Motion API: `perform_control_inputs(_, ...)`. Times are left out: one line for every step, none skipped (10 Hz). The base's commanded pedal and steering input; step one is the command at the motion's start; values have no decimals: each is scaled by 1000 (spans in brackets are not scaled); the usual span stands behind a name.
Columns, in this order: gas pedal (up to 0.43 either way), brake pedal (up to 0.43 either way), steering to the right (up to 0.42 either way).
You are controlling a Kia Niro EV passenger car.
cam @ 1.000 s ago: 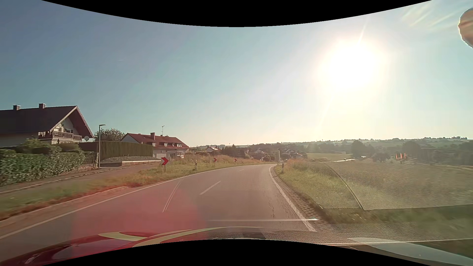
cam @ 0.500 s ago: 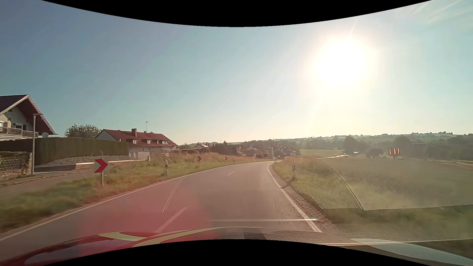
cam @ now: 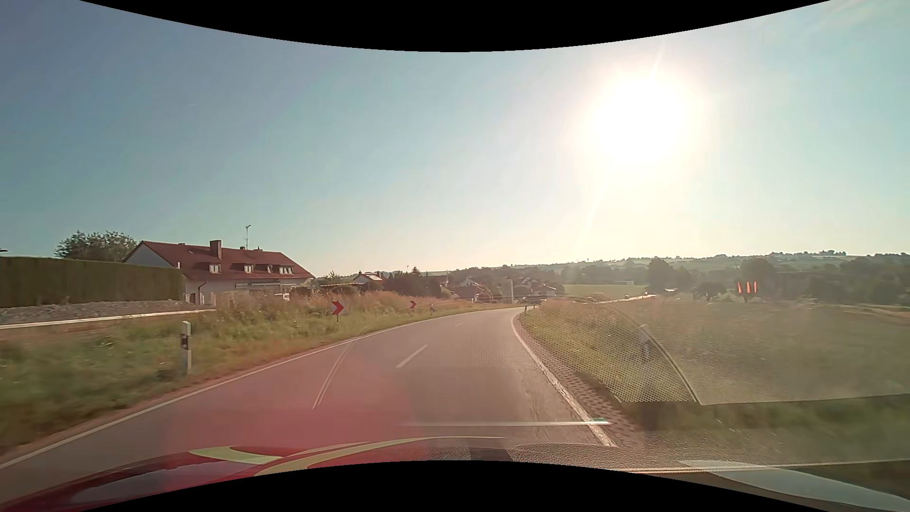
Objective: Follow the waypoints while adhering to traffic rules and regulations
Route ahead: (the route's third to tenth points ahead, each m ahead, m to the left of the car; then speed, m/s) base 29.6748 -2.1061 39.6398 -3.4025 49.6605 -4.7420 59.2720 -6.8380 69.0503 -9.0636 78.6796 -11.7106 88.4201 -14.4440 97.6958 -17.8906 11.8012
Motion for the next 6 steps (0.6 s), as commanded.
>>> perform_control_inputs(0,0,25)
perform_control_inputs(0,0,21)
perform_control_inputs(0,0,16)
perform_control_inputs(0,0,12)
perform_control_inputs(39,0,15)
perform_control_inputs(39,0,19)
